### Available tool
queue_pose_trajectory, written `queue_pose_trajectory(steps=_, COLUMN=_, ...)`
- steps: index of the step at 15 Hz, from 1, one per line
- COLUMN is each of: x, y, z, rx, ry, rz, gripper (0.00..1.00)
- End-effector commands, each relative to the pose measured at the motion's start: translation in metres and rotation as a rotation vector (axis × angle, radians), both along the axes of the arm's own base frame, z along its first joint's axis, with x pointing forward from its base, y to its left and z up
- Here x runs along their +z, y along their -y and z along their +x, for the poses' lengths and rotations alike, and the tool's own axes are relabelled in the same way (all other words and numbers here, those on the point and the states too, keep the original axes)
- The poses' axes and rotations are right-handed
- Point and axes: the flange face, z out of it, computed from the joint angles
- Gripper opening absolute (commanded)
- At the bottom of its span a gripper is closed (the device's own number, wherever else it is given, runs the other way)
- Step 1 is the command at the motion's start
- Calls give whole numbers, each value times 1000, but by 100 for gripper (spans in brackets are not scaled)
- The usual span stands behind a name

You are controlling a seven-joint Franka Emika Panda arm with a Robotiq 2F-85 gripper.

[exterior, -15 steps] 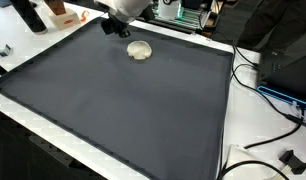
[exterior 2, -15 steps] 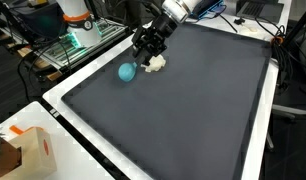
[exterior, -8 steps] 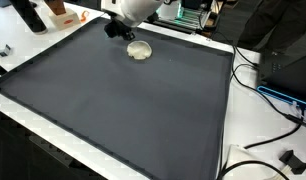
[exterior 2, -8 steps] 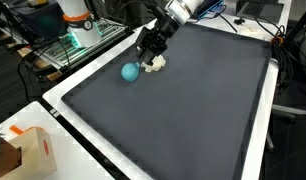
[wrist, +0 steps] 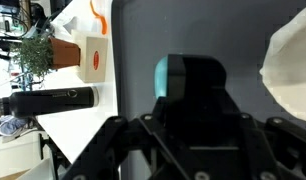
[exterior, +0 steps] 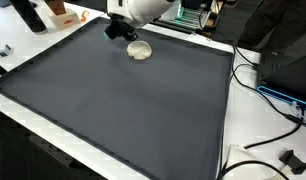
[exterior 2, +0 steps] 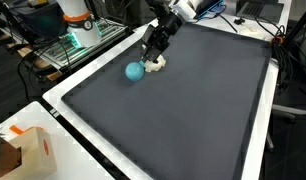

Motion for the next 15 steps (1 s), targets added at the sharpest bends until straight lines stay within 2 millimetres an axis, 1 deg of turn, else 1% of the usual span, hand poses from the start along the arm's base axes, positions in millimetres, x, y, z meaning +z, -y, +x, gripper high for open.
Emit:
queue_pose_trajectory(steps=1, x=8, y=-4, z=-5, rx=81, ry=-18, rz=-3, gripper=25)
queue_pose_trajectory(steps=6, x=23, y=-10, z=-11, rx=168, ry=-28, rz=40, gripper=25)
queue_pose_trajectory(steps=7, x=26, y=-13, z=-9, rx=186, ry=-27, rz=55, gripper=25)
queue_pose_trajectory(steps=11, x=46, y=-19, z=-9, rx=282, ry=-7, rz=138, gripper=25)
queue_pose_trajectory(steps=15, x=65, y=-22, z=-11, rx=395, ry=22, rz=239, gripper=25)
